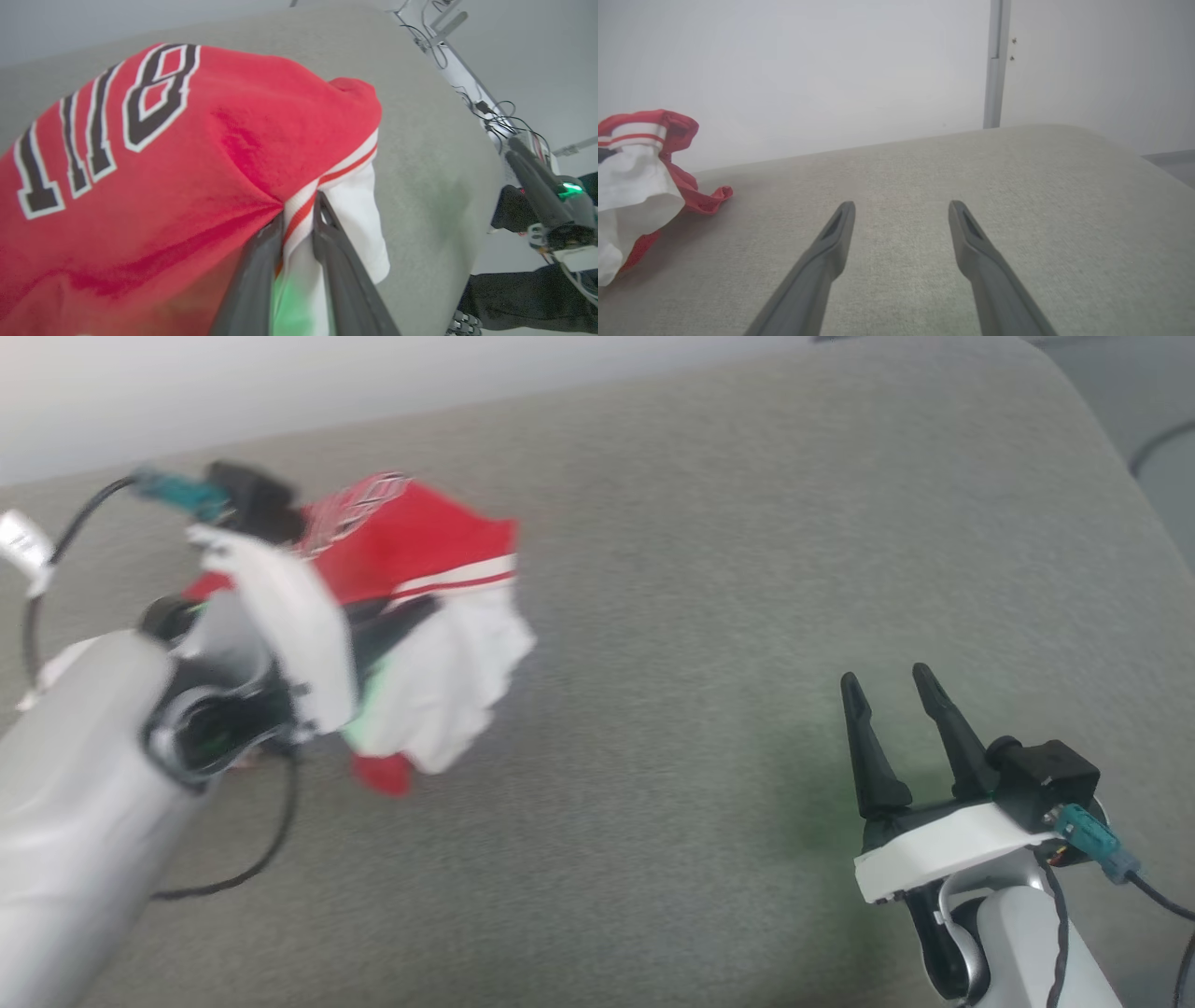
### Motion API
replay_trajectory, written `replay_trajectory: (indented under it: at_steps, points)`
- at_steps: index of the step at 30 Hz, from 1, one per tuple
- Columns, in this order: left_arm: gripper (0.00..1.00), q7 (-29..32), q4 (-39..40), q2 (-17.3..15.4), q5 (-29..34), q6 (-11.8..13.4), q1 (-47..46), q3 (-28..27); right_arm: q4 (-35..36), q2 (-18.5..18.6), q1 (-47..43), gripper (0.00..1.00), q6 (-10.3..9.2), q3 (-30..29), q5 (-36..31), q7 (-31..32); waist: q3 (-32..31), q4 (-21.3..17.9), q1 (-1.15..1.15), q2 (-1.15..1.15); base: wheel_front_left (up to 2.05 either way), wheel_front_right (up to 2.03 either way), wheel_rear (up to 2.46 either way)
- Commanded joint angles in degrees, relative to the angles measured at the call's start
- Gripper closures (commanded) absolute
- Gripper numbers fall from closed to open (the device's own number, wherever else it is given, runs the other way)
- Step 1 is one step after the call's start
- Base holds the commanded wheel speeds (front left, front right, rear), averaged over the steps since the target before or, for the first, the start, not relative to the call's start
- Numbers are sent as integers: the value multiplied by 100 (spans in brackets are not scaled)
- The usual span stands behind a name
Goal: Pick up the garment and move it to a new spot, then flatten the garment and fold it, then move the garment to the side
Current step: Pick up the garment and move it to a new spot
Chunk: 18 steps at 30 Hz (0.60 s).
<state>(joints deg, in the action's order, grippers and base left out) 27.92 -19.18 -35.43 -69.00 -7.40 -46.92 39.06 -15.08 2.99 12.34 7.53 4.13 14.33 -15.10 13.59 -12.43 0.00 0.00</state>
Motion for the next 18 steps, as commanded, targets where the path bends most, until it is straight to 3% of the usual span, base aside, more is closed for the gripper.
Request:
replay_trajectory:
  at_steps: [1,8,13,18]
  points:
    - [100,33,48,104,-70,4,-143,4,15,-12,48,0,-8,14,37,-7,98,-202,0,0,0,0,0]
    - [100,235,-109,999,-6,92,-671,306,23,-13,67,0,-8,38,356,-7,334,-776,0,0,0,0,0]
    - [100,352,-964,1538,174,63,-981,663,32,-13,109,0,-8,143,603,-6,513,-1252,0,0,0,0,0]
    - [100,274,-1905,1865,391,29,-1227,887,60,-14,190,0,-8,248,867,-7,759,-1753,0,0,0,0,0]
